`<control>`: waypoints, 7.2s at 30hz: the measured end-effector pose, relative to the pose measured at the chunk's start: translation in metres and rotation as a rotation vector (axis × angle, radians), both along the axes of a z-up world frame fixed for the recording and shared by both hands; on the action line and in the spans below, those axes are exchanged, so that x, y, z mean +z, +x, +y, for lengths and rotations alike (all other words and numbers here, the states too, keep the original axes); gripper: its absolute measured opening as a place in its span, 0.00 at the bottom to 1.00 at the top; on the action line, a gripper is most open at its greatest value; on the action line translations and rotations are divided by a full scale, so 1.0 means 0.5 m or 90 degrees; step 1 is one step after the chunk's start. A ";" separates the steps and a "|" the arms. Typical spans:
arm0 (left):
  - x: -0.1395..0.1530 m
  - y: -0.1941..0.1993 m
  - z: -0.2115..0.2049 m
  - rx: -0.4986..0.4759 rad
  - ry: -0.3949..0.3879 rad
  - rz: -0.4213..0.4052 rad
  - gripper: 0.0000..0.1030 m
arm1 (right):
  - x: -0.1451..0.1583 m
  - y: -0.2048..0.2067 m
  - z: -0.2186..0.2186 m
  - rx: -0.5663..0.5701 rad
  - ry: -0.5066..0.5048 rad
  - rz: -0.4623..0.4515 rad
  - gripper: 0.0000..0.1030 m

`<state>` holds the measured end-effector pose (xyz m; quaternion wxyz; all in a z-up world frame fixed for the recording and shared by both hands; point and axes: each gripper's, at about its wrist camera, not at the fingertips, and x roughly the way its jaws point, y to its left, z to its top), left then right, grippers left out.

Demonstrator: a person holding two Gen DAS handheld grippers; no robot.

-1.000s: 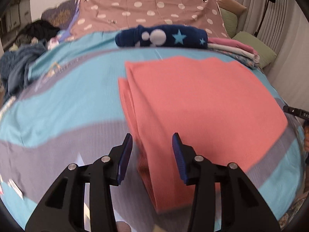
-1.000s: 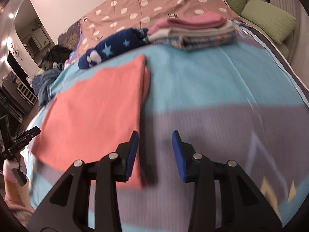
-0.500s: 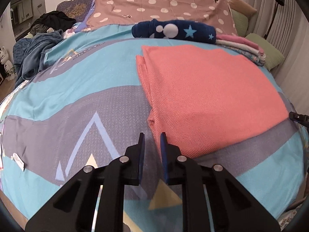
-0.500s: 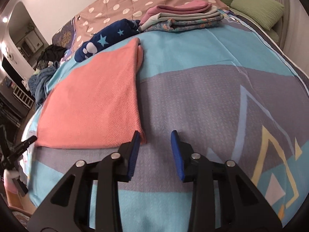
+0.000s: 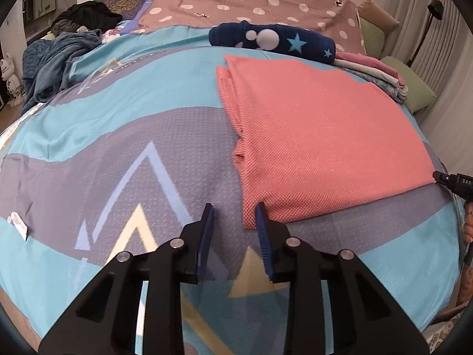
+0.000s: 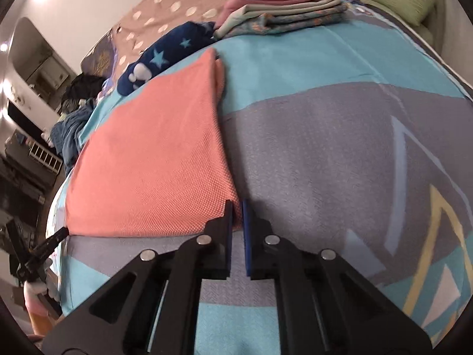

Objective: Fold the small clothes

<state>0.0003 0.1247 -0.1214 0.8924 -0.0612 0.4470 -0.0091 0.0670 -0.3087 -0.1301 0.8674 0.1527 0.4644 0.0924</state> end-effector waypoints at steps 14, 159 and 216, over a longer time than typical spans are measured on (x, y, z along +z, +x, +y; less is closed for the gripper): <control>-0.015 -0.020 0.003 -0.046 -0.231 -0.002 0.51 | -0.007 -0.051 -0.005 0.028 0.108 0.012 0.59; 0.038 -0.006 0.185 -0.205 -0.159 -0.102 0.14 | -0.052 -0.124 0.819 0.471 -0.562 -0.313 0.65; -0.006 0.409 0.061 -0.181 -0.326 0.005 0.10 | 0.035 -0.051 0.750 0.302 -0.294 -0.285 0.05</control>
